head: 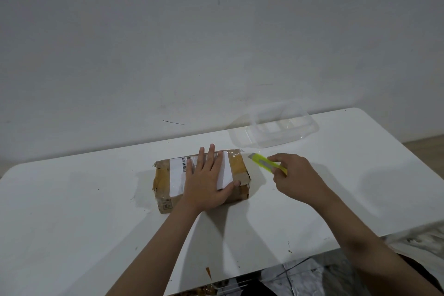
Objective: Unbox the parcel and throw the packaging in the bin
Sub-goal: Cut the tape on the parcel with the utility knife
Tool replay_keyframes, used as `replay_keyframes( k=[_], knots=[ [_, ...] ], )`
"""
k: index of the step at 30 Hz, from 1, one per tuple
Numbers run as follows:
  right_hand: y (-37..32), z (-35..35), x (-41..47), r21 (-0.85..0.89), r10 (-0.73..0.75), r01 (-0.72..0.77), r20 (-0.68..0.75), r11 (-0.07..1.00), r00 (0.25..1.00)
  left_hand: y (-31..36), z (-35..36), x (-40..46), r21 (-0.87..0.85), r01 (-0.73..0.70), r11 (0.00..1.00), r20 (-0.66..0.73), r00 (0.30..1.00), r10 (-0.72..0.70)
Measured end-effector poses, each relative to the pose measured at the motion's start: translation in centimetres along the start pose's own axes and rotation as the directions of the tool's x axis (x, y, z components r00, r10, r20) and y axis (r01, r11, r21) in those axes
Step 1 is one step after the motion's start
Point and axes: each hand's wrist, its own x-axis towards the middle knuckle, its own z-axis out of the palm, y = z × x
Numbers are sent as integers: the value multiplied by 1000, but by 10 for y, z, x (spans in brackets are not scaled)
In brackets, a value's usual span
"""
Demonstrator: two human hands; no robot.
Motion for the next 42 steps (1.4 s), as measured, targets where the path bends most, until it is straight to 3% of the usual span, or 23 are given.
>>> replay_keyframes(
  k=[19,28,42],
  knots=[
    [-2,18,15,-7,-11,11,16,1000,1000,-1,2,1,6,-5,1000,-9,1000,6],
    [1,8,17,-45,-18,23,105,999,994,0,2,1,21,3,1000,9,1000,-3],
    [-8,-6,23,-229,-46,97,217,969,975,0,2,1,-2,5,1000,5,1000,-5]
  ],
)
